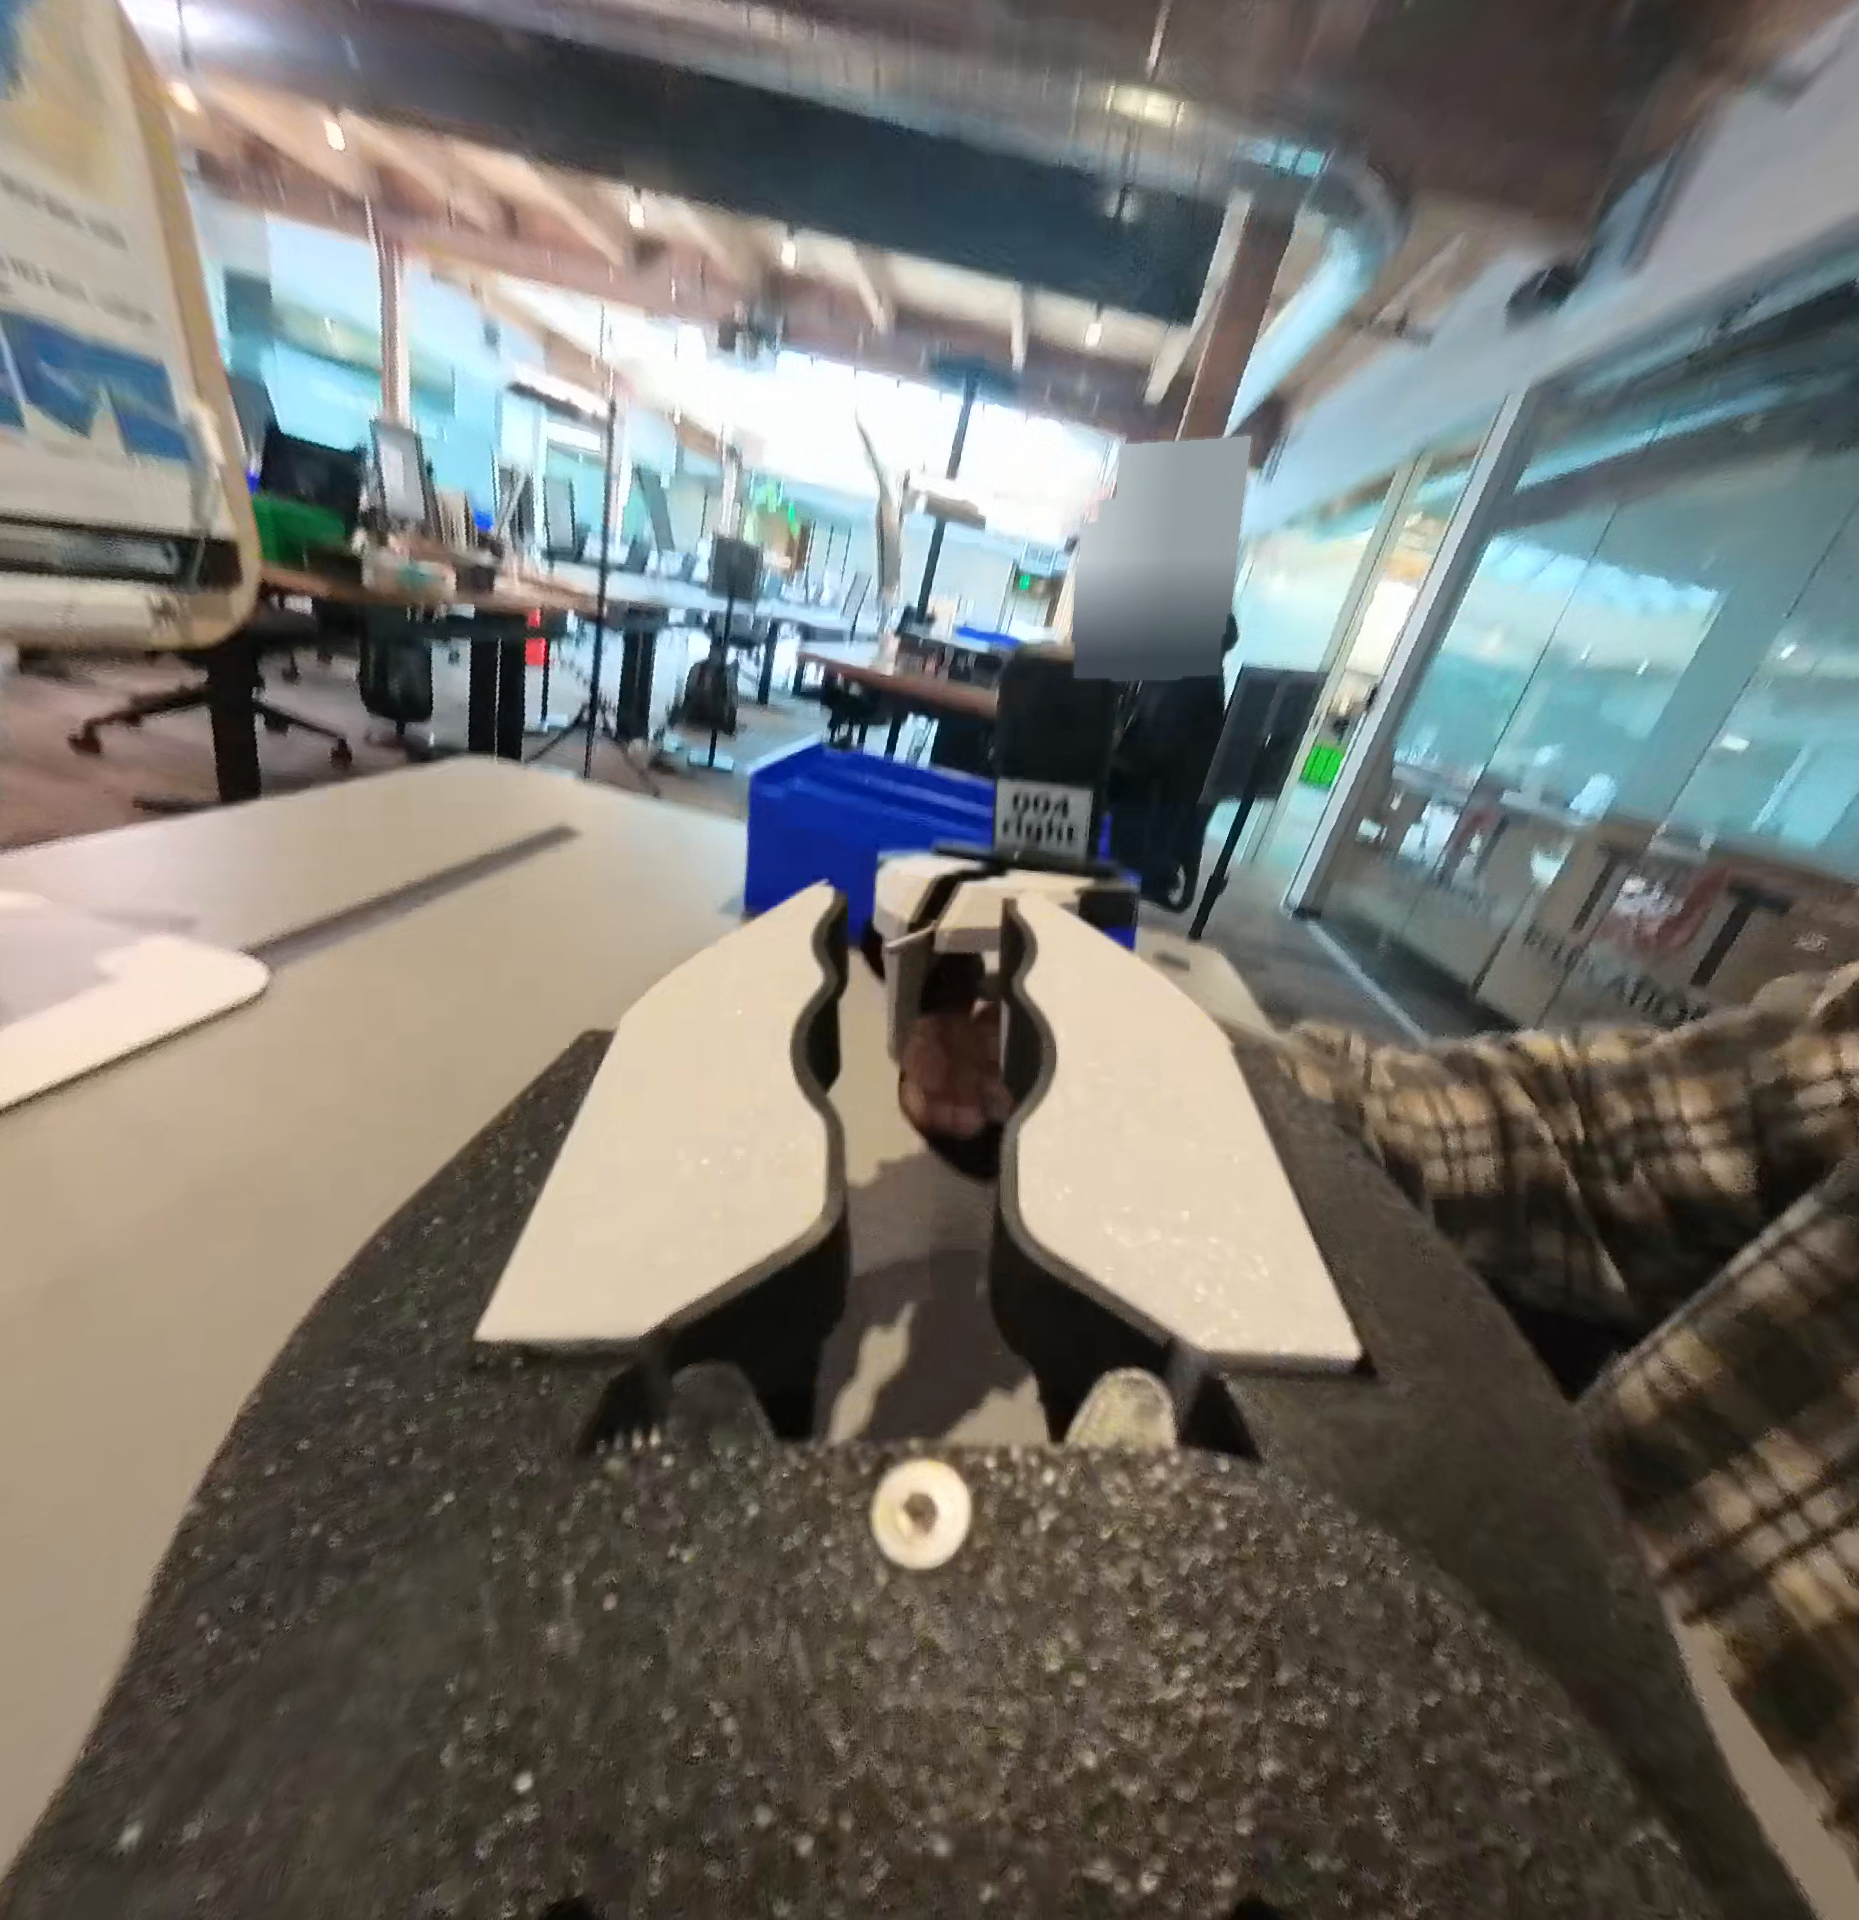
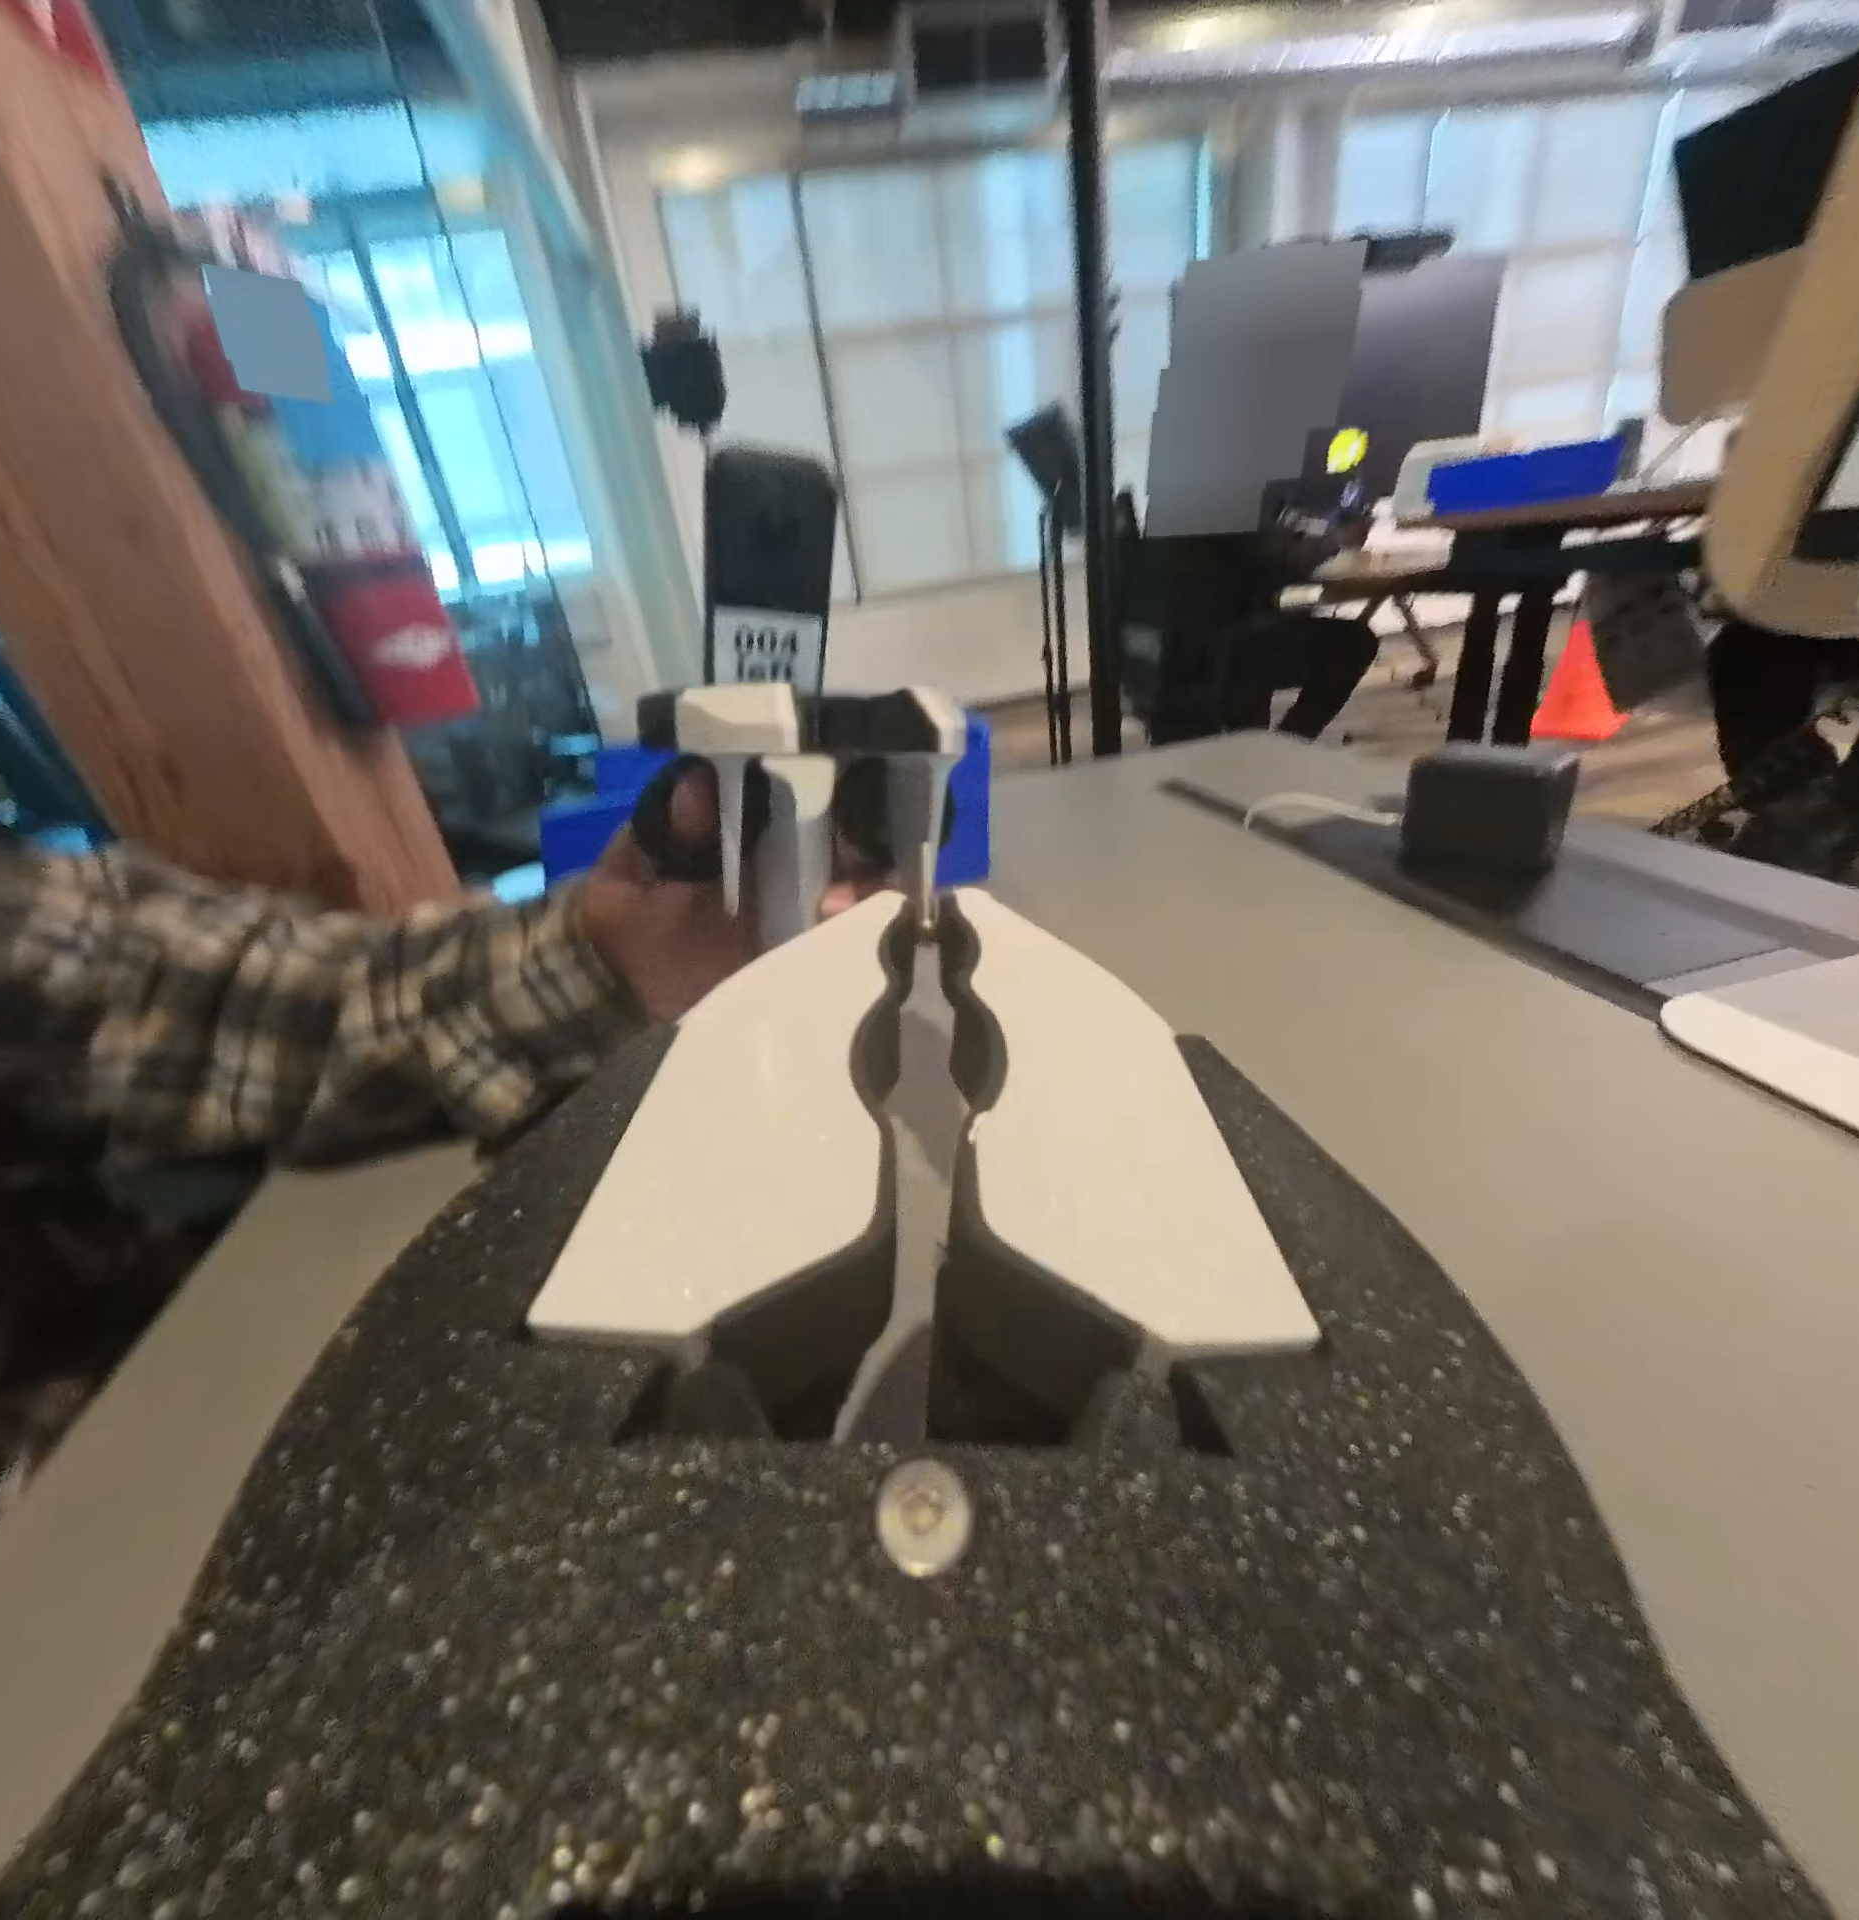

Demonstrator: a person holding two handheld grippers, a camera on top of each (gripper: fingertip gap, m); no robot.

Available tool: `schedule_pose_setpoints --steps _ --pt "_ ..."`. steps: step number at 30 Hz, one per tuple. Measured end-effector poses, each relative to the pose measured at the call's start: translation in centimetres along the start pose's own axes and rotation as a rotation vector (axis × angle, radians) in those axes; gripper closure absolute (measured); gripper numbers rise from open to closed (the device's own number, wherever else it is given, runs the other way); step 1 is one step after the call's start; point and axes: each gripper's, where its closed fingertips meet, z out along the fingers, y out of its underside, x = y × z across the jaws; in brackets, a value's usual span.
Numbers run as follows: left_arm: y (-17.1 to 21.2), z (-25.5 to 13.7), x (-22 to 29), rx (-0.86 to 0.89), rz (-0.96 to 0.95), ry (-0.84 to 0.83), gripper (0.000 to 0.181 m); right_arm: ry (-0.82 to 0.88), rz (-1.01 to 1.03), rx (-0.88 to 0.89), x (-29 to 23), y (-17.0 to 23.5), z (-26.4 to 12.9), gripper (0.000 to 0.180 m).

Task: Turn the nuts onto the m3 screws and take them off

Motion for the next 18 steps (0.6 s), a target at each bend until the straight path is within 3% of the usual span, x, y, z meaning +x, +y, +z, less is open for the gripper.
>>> schedule_pose_setpoints --steps 8,18 --pt "-3.5 1.0 -1.0 0.131 0.036 -0.026 0.153 -0.019 0.193 0.406 0.3 -4.2 1.3 0.176" --pt "-3.7 2.5 -1.0 0.197 -0.005 0.021 0.159 -0.023 0.339 0.573 0.7 -4.1 1.3 0.176"
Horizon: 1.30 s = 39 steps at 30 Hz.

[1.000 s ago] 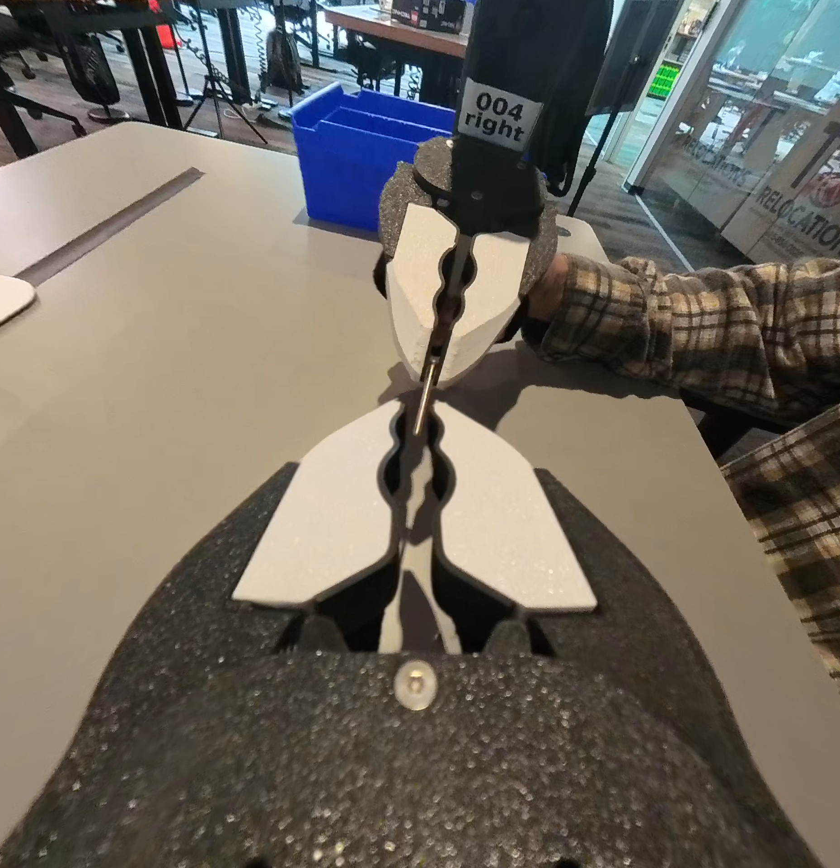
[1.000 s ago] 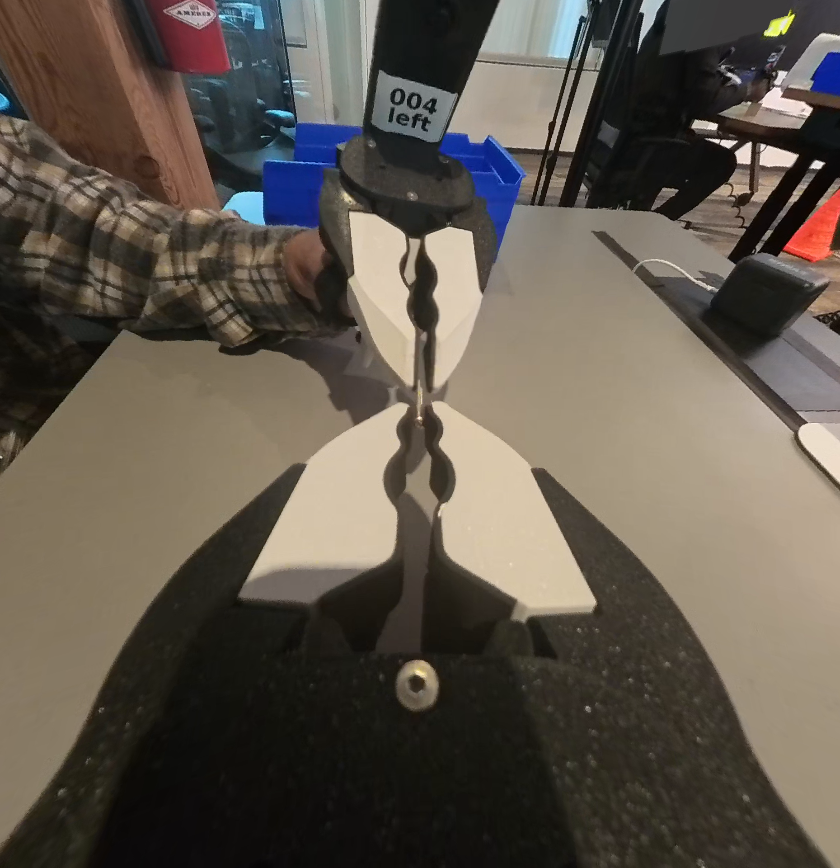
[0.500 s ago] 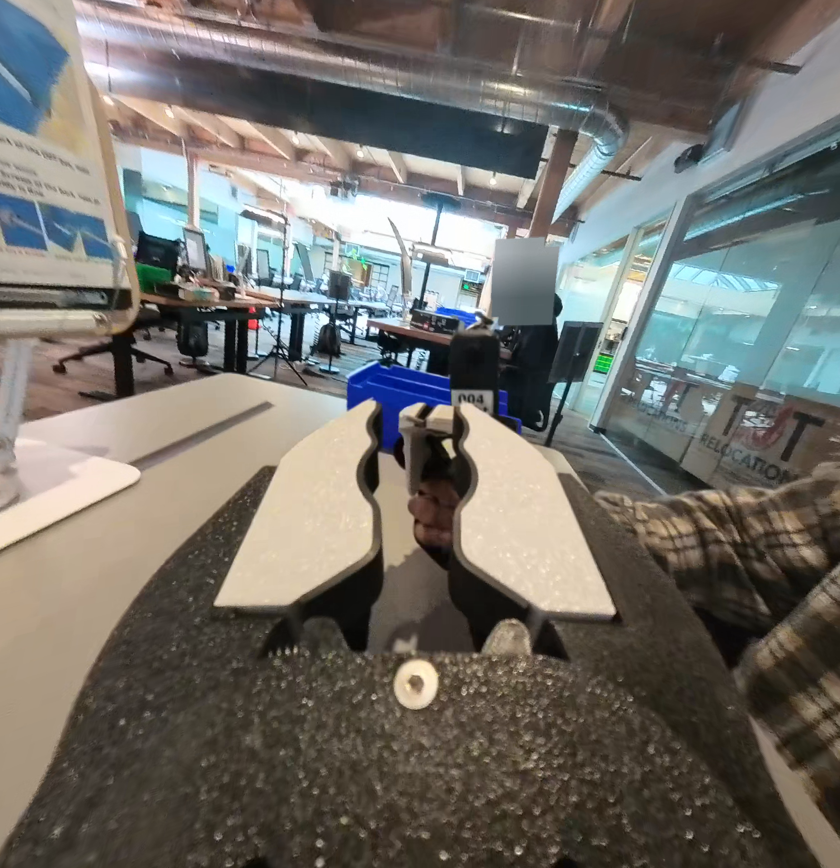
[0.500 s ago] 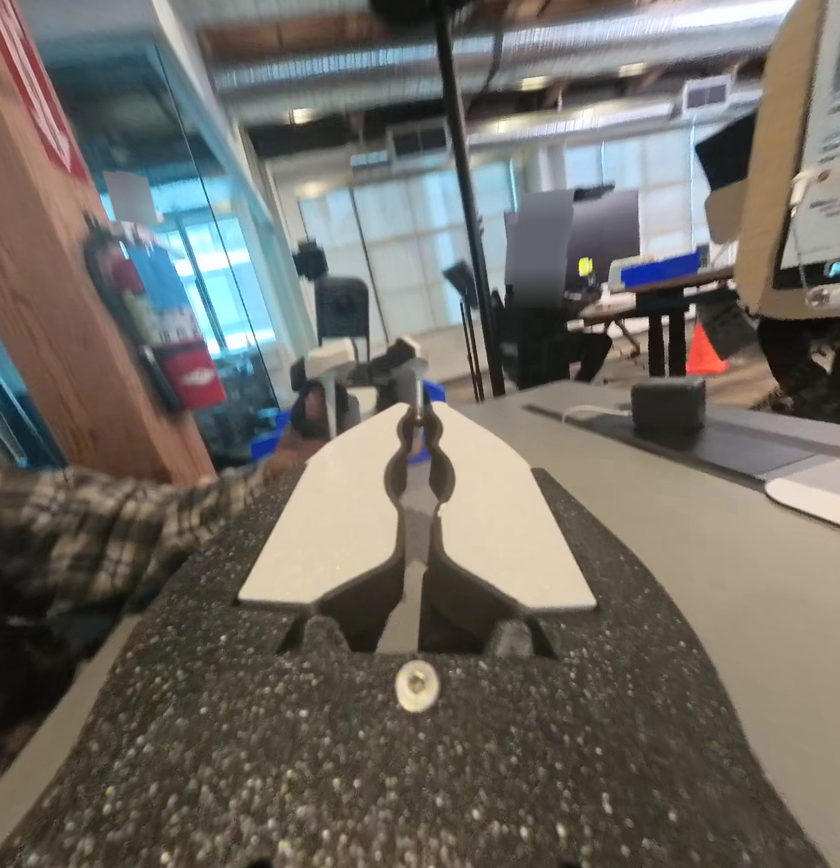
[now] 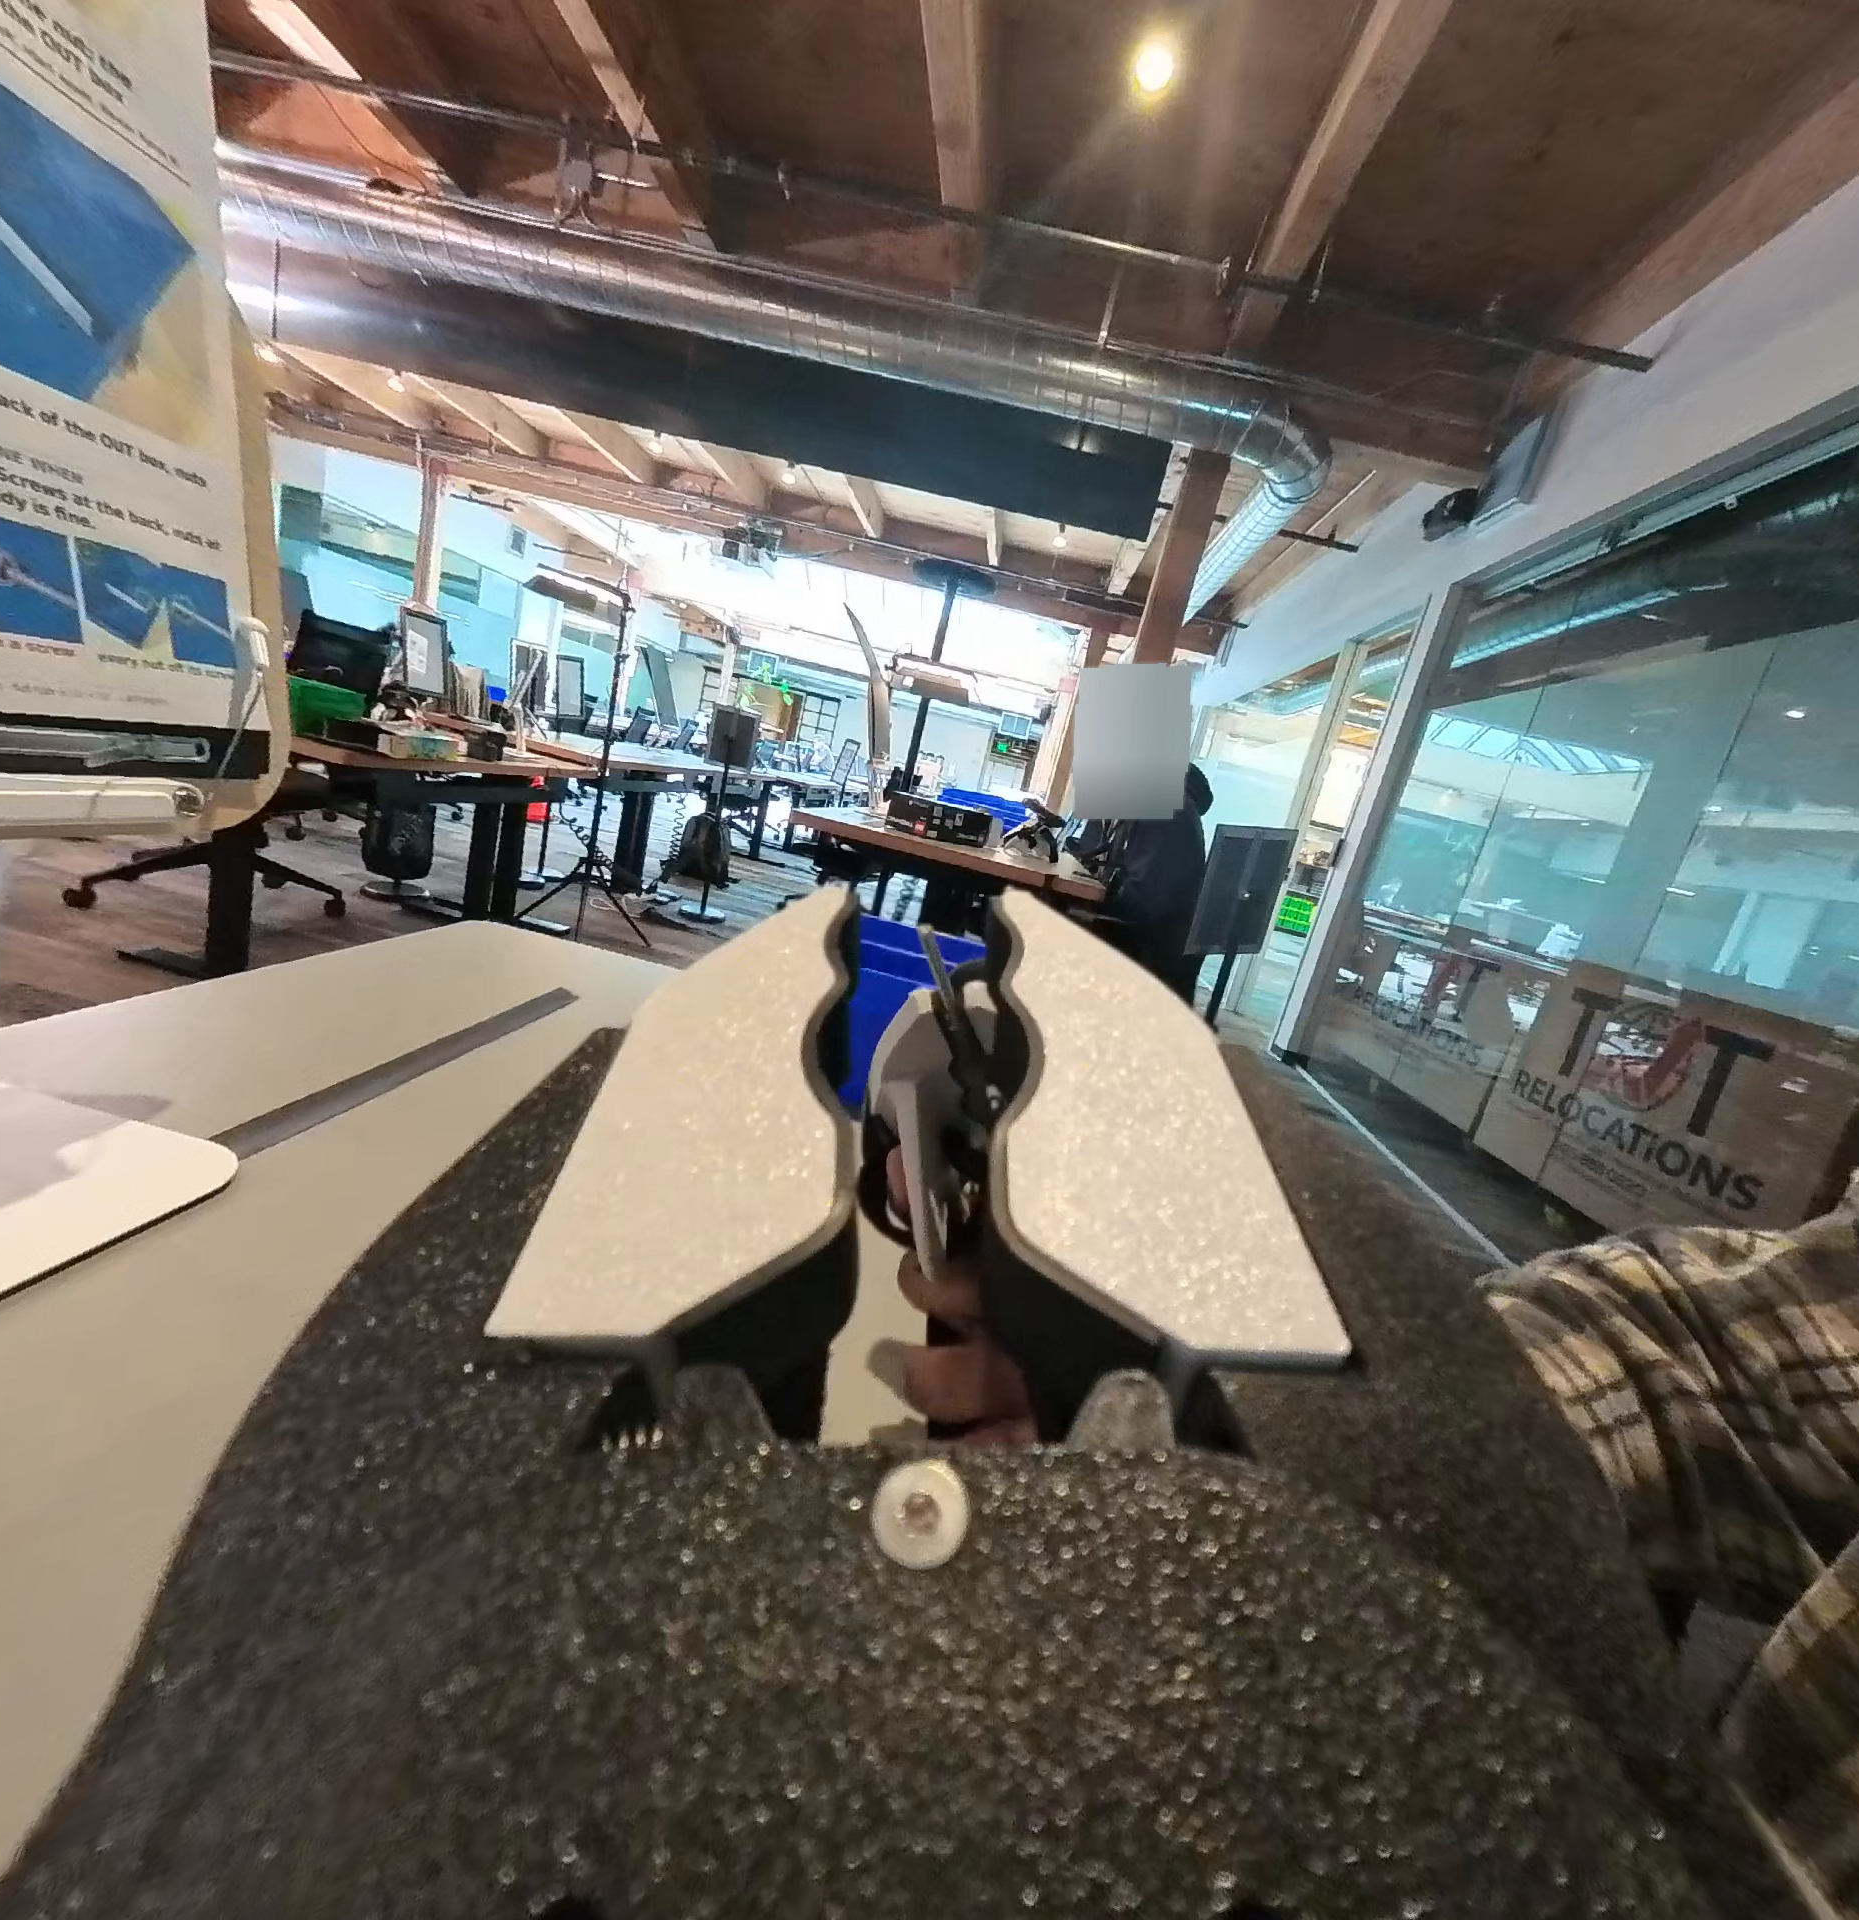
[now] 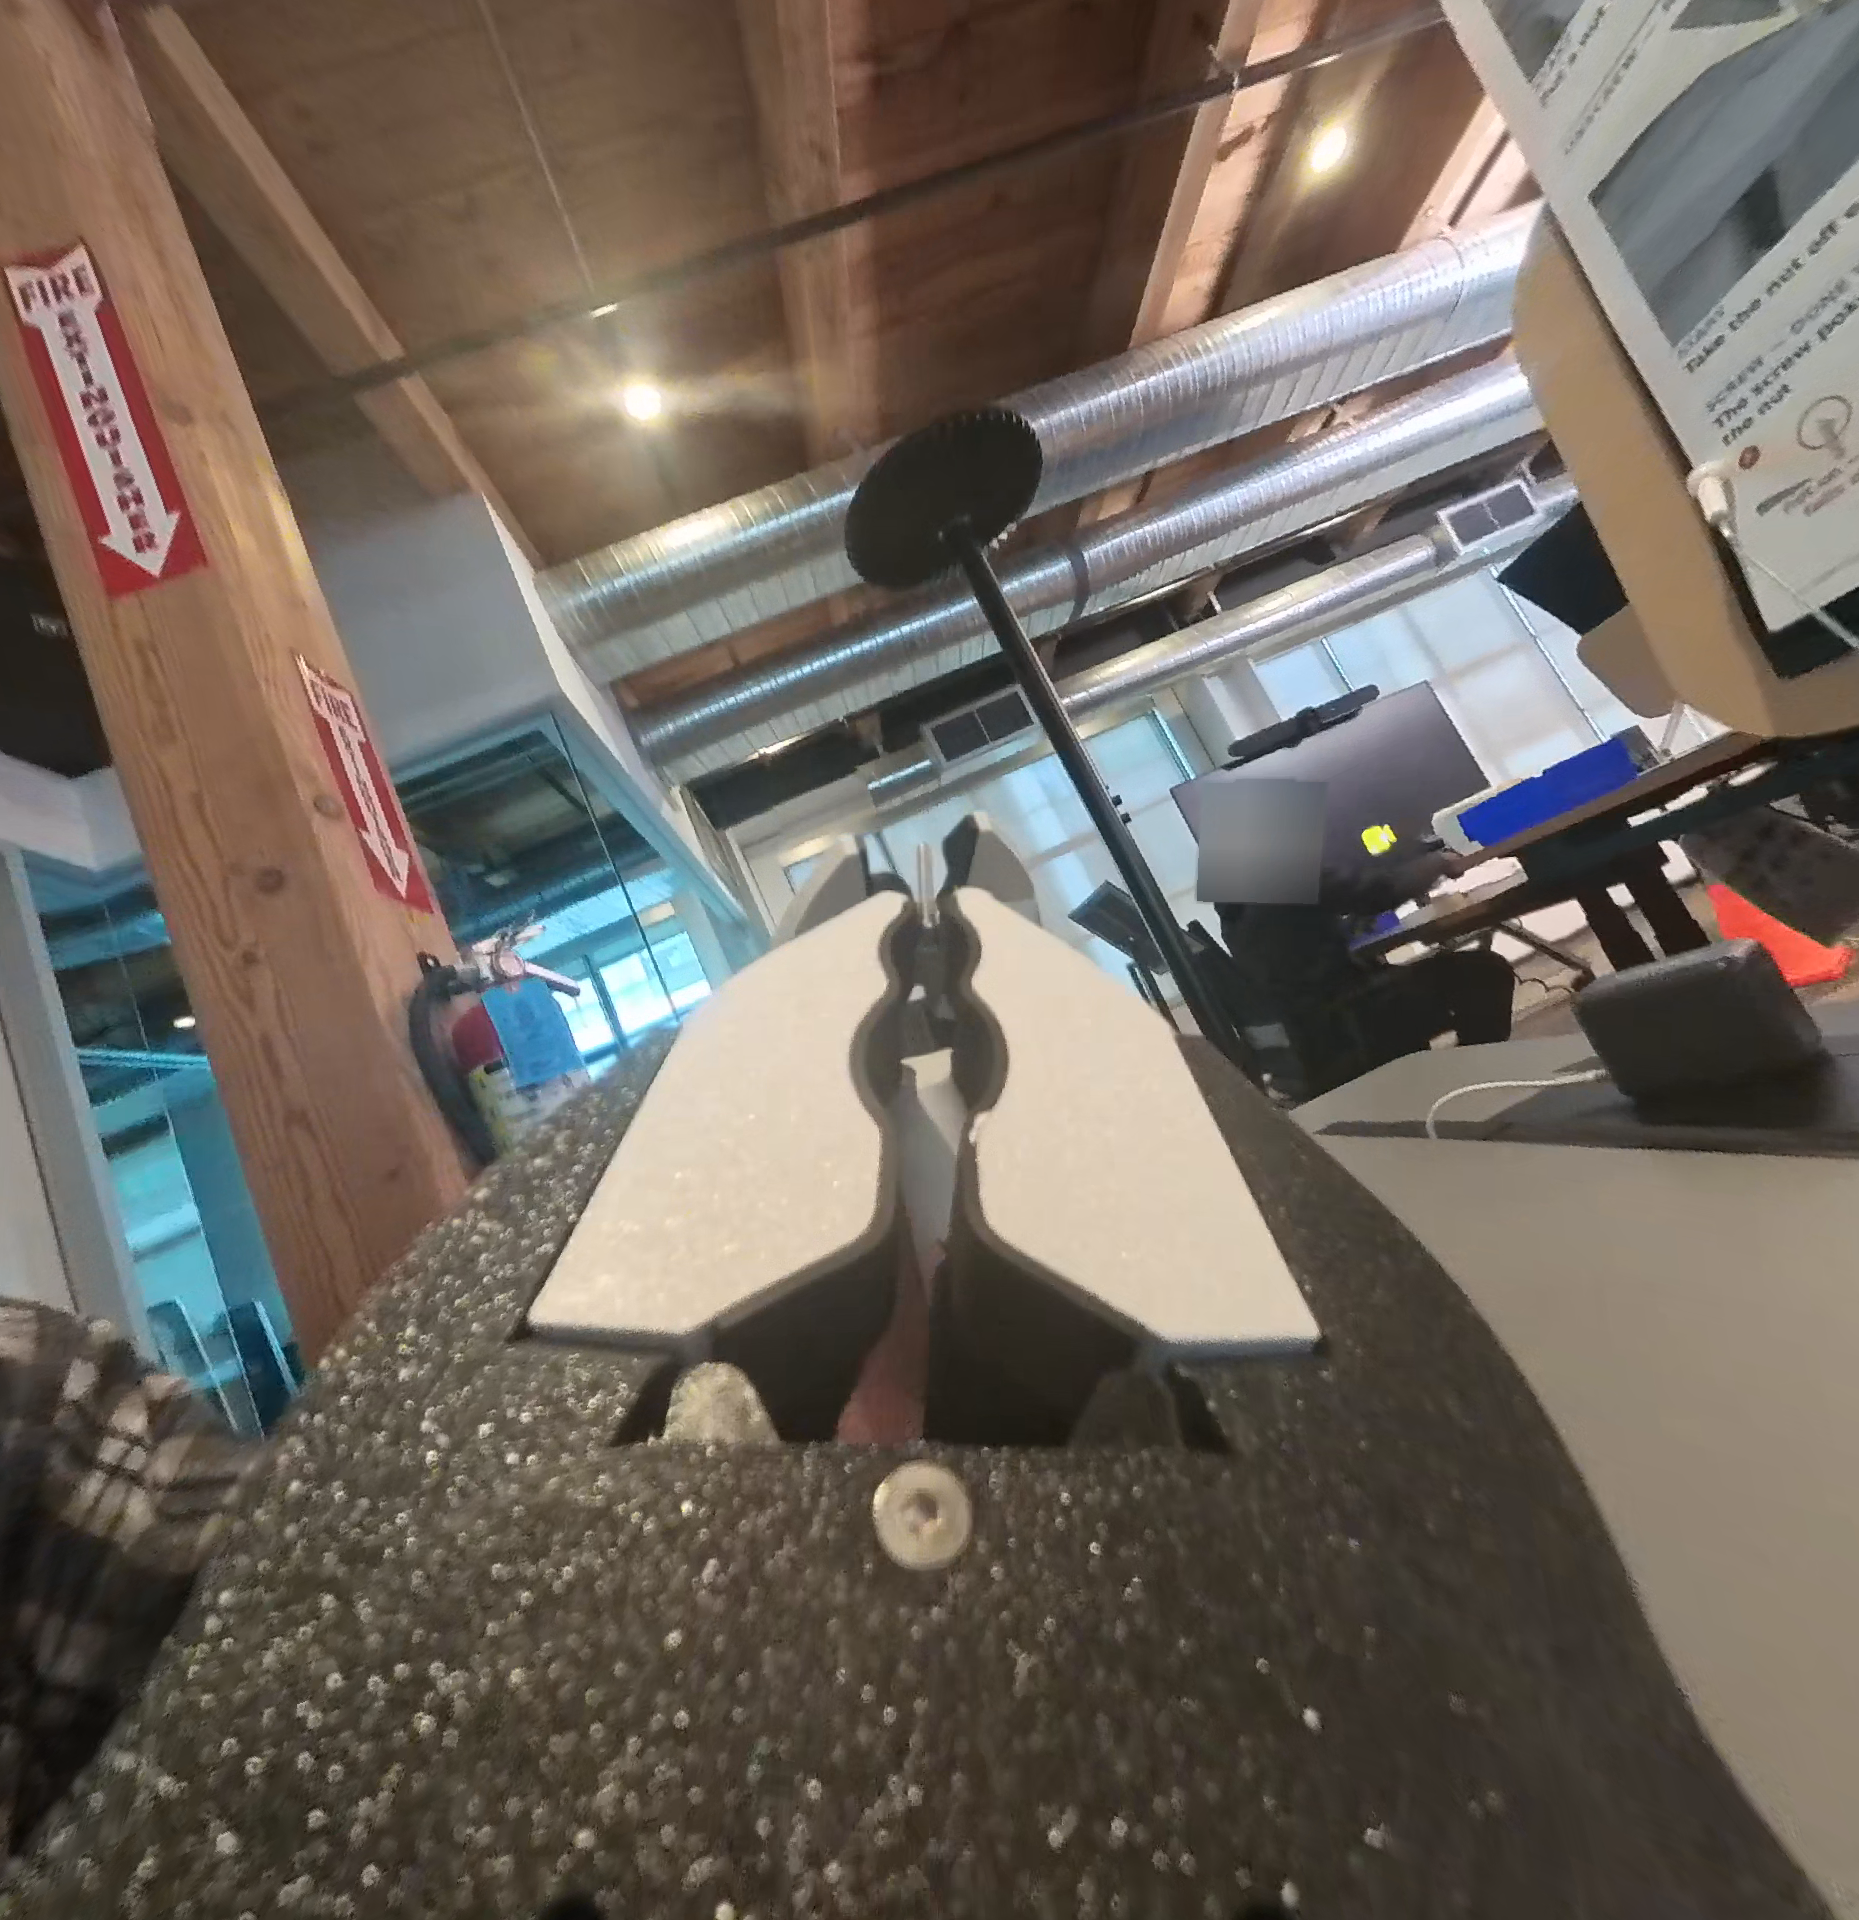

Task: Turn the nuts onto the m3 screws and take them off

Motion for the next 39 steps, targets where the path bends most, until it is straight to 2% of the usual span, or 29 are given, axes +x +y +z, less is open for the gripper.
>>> schedule_pose_setpoints --steps 9,39 --pt "0.5 0.8 0.9 -0.019 0.016 0.014 0.163 -0.026 0.001 0.015 -0.7 -0.2 0.1 0.176" --pt "0.7 1.9 2.6 -0.026 0.038 0.05 0.17 -0.154 0.16 0.229 -2.3 -0.6 0.4 0.176"
